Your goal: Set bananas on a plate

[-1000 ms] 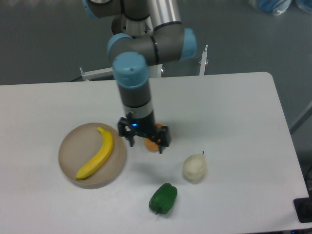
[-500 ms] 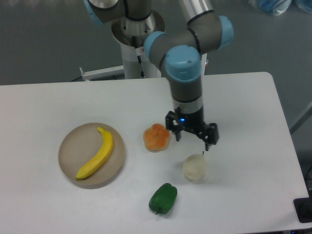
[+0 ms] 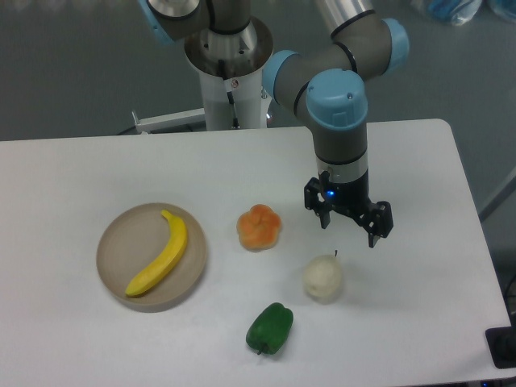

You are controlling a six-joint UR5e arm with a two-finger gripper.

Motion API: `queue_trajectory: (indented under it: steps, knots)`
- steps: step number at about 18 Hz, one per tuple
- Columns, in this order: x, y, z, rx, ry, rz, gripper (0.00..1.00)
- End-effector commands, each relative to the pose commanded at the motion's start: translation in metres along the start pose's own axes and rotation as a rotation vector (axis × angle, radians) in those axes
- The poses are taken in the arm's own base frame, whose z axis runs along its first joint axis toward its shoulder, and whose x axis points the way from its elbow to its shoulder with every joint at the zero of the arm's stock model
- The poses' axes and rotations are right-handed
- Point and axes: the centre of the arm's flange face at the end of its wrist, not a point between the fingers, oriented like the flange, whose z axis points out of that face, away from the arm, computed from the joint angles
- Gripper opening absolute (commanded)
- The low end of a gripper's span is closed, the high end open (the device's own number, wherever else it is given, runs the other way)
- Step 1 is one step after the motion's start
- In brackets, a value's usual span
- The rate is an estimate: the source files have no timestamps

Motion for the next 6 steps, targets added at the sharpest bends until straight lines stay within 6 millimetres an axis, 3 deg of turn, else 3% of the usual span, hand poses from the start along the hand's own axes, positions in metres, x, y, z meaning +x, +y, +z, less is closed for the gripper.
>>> queue_trajectory:
  steps: [6]
  knots:
    - [0.0, -0.001, -0.0019, -0.005, -0.008, 0.003, 1.0]
